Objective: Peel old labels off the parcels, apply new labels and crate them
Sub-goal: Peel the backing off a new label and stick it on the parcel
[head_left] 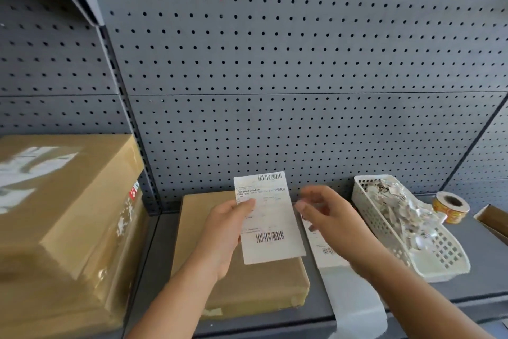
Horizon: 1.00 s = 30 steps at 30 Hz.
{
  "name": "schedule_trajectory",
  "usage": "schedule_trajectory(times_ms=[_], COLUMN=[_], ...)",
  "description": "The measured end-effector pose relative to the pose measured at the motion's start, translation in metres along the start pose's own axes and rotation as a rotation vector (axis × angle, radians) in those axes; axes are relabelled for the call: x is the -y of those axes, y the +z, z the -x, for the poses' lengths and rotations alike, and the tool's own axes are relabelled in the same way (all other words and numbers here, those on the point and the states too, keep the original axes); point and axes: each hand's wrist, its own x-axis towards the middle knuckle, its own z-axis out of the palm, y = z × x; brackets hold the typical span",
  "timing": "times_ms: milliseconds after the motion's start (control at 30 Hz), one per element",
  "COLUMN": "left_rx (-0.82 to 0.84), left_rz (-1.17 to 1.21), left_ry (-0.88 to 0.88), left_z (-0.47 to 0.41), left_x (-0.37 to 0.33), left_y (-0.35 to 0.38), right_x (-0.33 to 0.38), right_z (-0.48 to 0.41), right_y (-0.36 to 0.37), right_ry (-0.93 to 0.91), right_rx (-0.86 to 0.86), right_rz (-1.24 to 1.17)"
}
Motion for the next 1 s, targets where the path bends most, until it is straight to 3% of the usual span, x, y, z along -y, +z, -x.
schedule_trajectory(times_ms=[67, 200, 533, 700, 1000], left_rx=[-0.021, -0.044, -0.181, -0.244, -0.292], left_rz=[-0.036, -0.107, -0.604, -0.726, -0.893], left_ry=[0.005, -0.003, 0.135, 0.248, 0.265], left_z=[0.000, -0.002, -0.018, -0.028, -0.040], left_x=[0.002, 0.005, 0.020, 0.022, 0.036], left_y=[-0.011, -0.030, -0.071, -0.072, -0.069], right_x=[-0.002, -0.004, -0.005, -0.015, -0.025], right_z=[-0.009, -0.018, -0.037, -0.044, -0.046], right_y=[0.012, 0.036, 0.081, 0.093, 0.099], right_ry=[0.121, 0.172, 0.132, 0.102, 0.022], right_rx=[0.126, 0.264, 0.222, 0.162, 0.152], right_rz=[-0.105, -0.213, -0.027, 0.101, 0.298])
